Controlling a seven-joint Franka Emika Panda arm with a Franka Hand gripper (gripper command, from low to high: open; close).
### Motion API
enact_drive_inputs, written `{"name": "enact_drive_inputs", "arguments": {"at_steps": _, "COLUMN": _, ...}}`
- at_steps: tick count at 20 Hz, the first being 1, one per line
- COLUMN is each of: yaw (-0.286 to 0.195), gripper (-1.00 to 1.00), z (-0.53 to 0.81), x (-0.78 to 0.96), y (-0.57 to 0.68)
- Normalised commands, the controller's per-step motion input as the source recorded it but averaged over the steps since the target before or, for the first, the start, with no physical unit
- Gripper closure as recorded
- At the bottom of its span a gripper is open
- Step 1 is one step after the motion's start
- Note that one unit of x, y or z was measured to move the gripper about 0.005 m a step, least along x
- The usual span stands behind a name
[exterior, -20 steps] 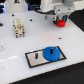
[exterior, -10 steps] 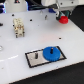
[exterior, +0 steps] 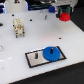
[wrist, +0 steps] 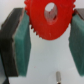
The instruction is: Insert the blue gear onto the right peg, followed by the red gear
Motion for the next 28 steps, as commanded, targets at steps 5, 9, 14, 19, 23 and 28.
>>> {"name": "enact_drive_inputs", "arguments": {"at_steps": 5, "yaw": 0.000, "gripper": 1.00, "z": 0.48, "x": 0.77, "y": -0.37}}
{"name": "enact_drive_inputs", "arguments": {"at_steps": 9, "yaw": 0.000, "gripper": 1.00, "z": 0.43, "x": 0.81, "y": -0.33}}
{"name": "enact_drive_inputs", "arguments": {"at_steps": 14, "yaw": 0.000, "gripper": 1.00, "z": 0.38, "x": 0.83, "y": -0.31}}
{"name": "enact_drive_inputs", "arguments": {"at_steps": 19, "yaw": 0.000, "gripper": 1.00, "z": 0.23, "x": 0.84, "y": -0.33}}
{"name": "enact_drive_inputs", "arguments": {"at_steps": 23, "yaw": 0.000, "gripper": 1.00, "z": 0.11, "x": 0.84, "y": -0.34}}
{"name": "enact_drive_inputs", "arguments": {"at_steps": 28, "yaw": 0.000, "gripper": 1.00, "z": 0.01, "x": 0.84, "y": -0.21}}
